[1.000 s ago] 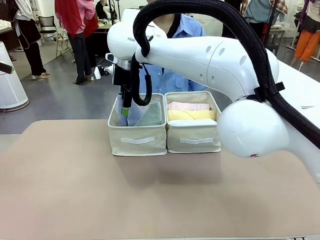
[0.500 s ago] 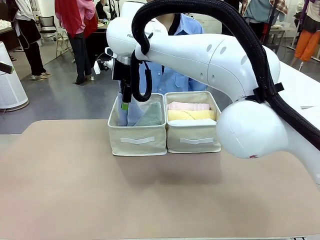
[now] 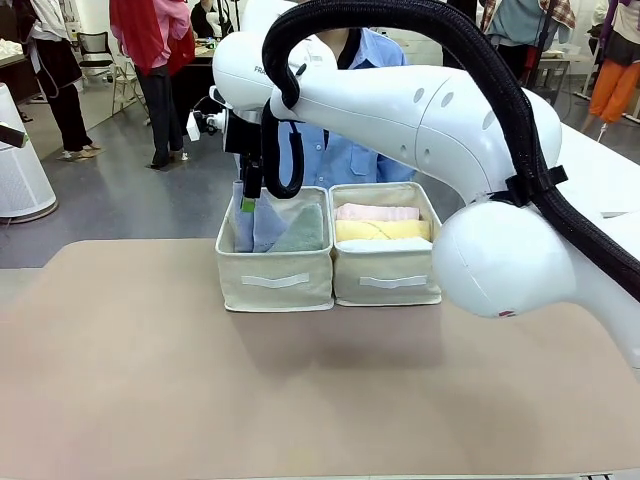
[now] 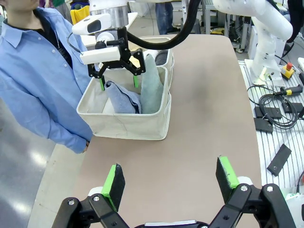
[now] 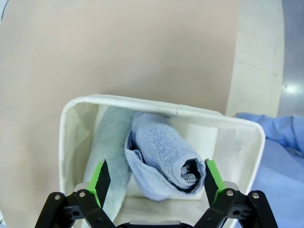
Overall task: Sort the towels based on their folding style.
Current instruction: Pick up another triangle-folded towel from the table and place it in the left Fabric basket.
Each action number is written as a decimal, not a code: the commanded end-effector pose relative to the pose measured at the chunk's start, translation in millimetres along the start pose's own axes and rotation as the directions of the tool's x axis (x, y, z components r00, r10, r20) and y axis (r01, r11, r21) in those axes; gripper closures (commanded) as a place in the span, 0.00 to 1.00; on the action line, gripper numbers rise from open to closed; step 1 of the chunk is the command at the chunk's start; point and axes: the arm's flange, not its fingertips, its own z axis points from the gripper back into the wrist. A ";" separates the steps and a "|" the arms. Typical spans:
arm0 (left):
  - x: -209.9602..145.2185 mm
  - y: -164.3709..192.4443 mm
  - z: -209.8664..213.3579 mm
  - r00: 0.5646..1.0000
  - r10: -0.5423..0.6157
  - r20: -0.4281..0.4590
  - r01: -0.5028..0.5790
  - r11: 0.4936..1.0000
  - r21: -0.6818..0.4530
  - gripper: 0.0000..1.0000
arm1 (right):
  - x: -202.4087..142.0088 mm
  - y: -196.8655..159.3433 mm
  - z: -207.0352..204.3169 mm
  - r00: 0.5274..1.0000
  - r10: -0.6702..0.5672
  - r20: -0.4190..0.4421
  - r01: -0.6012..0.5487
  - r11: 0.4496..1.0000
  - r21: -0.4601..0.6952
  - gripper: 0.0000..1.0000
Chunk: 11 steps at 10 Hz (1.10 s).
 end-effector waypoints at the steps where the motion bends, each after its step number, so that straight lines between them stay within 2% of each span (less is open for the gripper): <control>1: 0.7 -0.6 1.5 1.000 -0.004 0.004 0.004 1.000 0.002 0.00 | 15.5 -6.6 18.3 0.999 0.009 -0.037 -0.012 0.997 -0.079 0.00; 3: 0.7 -0.6 1.5 1.000 -0.004 0.004 0.004 1.000 0.002 0.00 | 17.9 -0.2 34.5 0.999 0.023 -0.024 -0.026 0.993 -0.117 0.00; 7: 0.7 -0.6 1.5 1.000 -0.004 0.004 0.004 1.000 0.002 0.00 | 16.8 7.4 44.8 1.000 0.006 -0.023 -0.008 0.995 -0.101 0.00; 9: 0.7 -0.6 1.5 1.000 -0.004 0.004 0.004 1.000 0.002 0.00 | 12.2 29.0 63.3 0.997 -0.024 -0.079 0.019 0.997 -0.070 0.00; 11: 0.7 -0.6 1.5 1.000 -0.004 0.004 0.004 1.000 0.002 0.00 | -19.3 71.1 92.1 0.980 -0.097 -0.176 0.085 0.993 -0.076 0.00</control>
